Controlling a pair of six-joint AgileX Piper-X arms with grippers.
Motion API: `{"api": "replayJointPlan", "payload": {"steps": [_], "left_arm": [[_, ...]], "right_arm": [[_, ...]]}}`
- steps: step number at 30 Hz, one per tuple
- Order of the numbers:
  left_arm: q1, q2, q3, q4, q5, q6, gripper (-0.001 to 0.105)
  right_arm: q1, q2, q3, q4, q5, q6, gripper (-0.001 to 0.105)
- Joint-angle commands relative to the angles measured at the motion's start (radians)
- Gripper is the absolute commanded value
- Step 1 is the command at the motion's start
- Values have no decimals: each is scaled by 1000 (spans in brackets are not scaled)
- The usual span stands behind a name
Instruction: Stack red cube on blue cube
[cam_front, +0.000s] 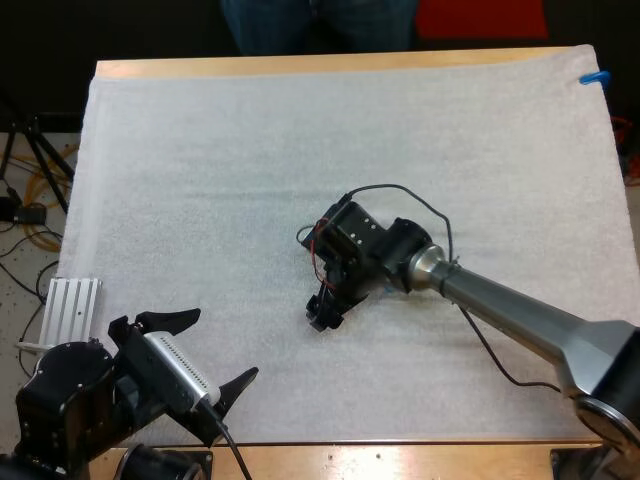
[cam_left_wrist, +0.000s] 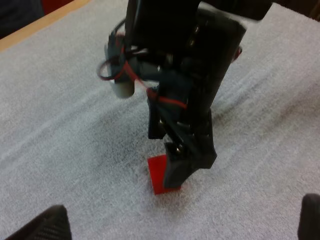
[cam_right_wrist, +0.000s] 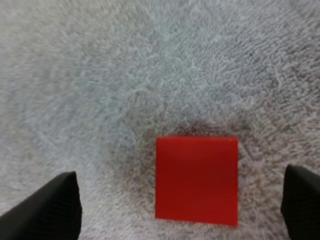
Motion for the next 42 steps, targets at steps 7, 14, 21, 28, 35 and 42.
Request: {"api": "replayJointPlan", "payload": {"steps": [7,14,21,28,35,42], "left_arm": [[-1,-2,-6,5,-2,6,87],[-1,-2,-6,5,-2,6,87],[-1,-2,-6,5,-2,6,87],[-1,-2,-6,5,-2,6,87],[-1,-2,-6,5,-2,6,87],[-1,-2,-6,5,-2,6,87]], "right_arm": [[2,67,-13,-9,-7,-20,78],[2,91,-13,-15,69,-20,46],[2,76,-52,12,69,0,7],[-2,-46,-95,52,148,19,7],[-51,-126,-95,134,231,47,7],[-160,-133,-95,246,231,81,7]]}}
